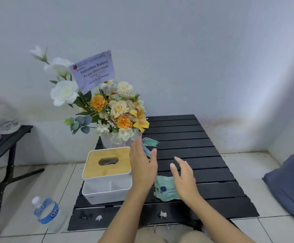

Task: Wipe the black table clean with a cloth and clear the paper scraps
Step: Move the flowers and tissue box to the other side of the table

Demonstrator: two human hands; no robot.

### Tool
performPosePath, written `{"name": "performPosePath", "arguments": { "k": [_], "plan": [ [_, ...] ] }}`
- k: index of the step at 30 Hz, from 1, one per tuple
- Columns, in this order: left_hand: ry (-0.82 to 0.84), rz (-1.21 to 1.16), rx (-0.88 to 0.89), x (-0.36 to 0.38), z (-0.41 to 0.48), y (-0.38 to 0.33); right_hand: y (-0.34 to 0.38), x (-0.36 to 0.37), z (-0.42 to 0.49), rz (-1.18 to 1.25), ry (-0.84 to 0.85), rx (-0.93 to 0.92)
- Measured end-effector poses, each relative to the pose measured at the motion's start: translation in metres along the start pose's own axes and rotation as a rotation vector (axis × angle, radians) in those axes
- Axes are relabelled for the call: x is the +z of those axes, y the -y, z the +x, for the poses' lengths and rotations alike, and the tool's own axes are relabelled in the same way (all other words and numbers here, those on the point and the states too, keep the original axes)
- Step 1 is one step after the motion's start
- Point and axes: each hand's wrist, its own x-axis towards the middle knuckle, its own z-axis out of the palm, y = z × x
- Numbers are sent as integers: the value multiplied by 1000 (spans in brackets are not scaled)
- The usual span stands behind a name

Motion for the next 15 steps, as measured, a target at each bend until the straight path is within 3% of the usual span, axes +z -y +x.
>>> {"name": "performPosePath", "arguments": {
  "k": [6,11,15],
  "plan": [
    [-325,-32,-296,-80,78,34,73,39,45,290,6,-16],
    [-222,-117,-613,-105,130,86,99,80,102,487,-71,124],
    [-163,-248,-698,-102,168,107,94,108,151,563,-199,261]
  ]
}}
